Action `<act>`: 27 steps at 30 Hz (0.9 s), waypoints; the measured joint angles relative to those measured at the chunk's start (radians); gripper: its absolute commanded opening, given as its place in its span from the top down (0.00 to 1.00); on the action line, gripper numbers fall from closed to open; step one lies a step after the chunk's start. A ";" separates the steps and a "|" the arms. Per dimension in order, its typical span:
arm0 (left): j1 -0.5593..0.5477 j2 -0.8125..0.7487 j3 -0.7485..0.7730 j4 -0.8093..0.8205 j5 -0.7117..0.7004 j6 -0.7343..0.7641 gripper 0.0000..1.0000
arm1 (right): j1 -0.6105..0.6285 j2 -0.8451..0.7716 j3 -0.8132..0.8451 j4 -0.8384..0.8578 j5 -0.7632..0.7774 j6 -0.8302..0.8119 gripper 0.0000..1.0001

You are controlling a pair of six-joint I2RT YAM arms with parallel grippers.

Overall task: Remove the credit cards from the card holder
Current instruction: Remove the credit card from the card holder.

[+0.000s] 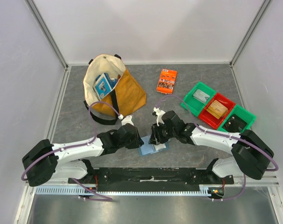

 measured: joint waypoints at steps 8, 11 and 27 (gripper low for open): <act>0.008 -0.034 -0.014 0.093 -0.003 -0.065 0.64 | 0.000 0.000 0.000 0.000 0.000 -0.006 0.50; 0.013 -0.034 -0.021 0.127 0.003 -0.084 0.64 | 0.000 -0.006 0.000 0.001 0.000 -0.011 0.48; 0.016 -0.042 -0.029 0.094 -0.019 -0.085 0.80 | -0.015 -0.057 -0.034 0.103 0.005 0.001 0.54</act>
